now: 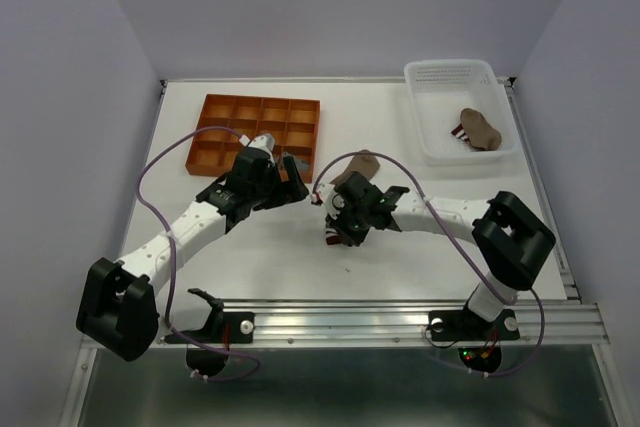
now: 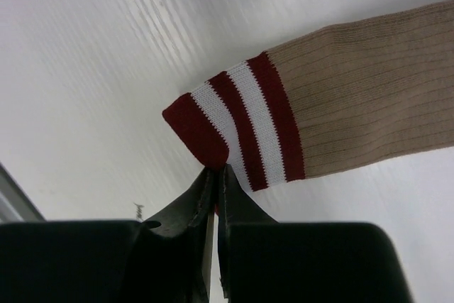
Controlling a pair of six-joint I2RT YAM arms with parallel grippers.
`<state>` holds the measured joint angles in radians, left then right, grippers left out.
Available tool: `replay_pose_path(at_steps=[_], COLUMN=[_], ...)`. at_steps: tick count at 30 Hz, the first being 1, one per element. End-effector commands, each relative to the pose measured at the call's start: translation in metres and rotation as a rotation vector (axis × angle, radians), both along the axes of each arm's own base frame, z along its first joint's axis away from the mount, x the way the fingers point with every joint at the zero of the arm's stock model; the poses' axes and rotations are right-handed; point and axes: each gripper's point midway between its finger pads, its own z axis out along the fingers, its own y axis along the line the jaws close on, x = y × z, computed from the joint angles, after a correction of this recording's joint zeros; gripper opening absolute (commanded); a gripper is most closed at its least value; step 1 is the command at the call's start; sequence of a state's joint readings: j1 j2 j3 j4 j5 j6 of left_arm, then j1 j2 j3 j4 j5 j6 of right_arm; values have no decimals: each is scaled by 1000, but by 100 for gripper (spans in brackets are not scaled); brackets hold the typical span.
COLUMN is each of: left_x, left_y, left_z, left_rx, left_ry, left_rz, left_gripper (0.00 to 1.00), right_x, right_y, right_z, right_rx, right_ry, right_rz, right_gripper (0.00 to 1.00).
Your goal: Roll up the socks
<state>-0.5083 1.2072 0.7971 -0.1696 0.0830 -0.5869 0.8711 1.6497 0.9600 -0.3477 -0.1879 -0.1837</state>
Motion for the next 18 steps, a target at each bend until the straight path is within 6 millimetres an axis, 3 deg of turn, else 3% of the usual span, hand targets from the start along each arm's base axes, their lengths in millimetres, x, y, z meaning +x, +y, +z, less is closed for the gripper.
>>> replay_pose_path(at_steps=[1,5,12,13,18], left_x=[-12,-22,-41,-45,-53], left_y=[5,7,3,2,-5], left_z=[-1,-10,-19,-20,-25], left_rx=[-15,-24,-74,-84,-128], left_ry=[13,47,85,87,94], left_rz=[1,-2,-41,-51,-94], left_gripper=[99,99,99,99,98], right_x=[-7,-1,-7,2,6], right_y=[30,31,55,54,52], right_z=[15,15,30,28,17], right_rx=[107,146,283,290,273], right_ry=[178,303,541,562,703], right_rz=[-68,-124,-70,-92,-124], right_gripper=[4,4,3,3,3])
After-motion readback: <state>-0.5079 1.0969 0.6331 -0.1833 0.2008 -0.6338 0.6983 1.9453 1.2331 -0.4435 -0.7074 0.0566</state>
